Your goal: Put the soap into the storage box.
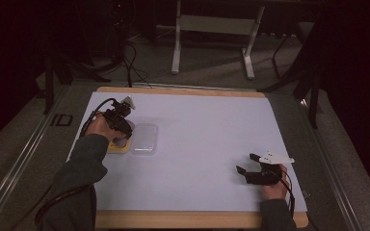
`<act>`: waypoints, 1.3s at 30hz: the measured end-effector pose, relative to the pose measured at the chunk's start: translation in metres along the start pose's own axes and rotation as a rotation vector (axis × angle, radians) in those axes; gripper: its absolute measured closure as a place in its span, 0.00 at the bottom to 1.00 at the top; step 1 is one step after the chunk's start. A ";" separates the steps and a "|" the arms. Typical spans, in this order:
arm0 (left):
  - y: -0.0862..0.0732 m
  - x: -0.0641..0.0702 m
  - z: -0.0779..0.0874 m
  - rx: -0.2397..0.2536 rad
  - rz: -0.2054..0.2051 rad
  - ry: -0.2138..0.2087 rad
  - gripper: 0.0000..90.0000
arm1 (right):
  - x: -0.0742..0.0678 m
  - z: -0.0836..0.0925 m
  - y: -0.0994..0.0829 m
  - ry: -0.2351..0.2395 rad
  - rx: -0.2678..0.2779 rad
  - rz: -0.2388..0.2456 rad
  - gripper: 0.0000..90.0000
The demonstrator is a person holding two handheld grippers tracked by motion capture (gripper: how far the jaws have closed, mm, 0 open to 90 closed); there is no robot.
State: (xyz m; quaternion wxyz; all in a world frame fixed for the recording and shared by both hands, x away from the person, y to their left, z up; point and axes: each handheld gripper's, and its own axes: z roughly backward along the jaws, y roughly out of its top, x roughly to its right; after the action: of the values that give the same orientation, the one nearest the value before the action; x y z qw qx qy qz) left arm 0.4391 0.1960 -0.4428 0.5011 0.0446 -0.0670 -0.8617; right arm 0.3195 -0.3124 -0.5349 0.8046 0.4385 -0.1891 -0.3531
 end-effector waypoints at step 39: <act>0.006 -0.023 -0.012 -0.032 0.134 -0.011 0.55 | 0.000 0.000 0.000 -0.001 0.000 0.002 0.22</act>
State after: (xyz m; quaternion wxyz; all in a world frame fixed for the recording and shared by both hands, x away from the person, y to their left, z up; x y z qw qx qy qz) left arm 0.4575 0.2117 -0.4533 0.5579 0.0274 -0.0586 -0.8274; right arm 0.3195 -0.3124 -0.5349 0.8048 0.4380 -0.1899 -0.3527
